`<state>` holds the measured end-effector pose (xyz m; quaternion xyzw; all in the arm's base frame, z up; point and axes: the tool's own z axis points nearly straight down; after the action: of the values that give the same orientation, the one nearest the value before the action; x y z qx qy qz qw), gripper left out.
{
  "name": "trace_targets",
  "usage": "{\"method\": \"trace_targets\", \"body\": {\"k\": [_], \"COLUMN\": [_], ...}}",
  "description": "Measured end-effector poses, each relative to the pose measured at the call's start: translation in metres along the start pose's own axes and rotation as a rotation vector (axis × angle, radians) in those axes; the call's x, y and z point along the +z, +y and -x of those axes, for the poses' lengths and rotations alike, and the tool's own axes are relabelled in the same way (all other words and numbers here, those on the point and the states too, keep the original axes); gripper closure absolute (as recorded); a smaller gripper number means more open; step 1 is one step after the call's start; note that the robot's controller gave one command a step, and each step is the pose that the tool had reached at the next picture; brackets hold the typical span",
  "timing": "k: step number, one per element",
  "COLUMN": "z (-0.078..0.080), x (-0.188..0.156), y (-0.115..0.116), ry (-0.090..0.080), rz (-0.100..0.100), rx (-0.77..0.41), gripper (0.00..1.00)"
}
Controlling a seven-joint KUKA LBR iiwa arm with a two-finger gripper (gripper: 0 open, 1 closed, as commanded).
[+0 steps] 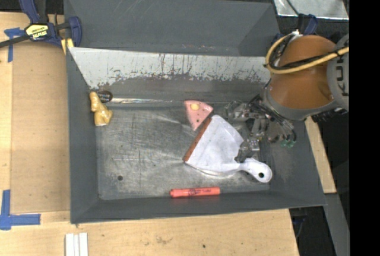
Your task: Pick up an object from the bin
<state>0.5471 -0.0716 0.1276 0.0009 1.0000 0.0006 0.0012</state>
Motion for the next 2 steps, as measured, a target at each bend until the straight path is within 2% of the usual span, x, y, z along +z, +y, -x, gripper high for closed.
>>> {"method": "trace_targets", "body": {"k": [1, 2], "z": [-0.021, -0.028], "x": [0.043, 0.051], "y": [-0.025, -0.044], "ry": [-0.006, -0.024], "rz": [-0.004, -0.001], "rx": [0.094, 0.061], "gripper": [0.00, 1.00]}}
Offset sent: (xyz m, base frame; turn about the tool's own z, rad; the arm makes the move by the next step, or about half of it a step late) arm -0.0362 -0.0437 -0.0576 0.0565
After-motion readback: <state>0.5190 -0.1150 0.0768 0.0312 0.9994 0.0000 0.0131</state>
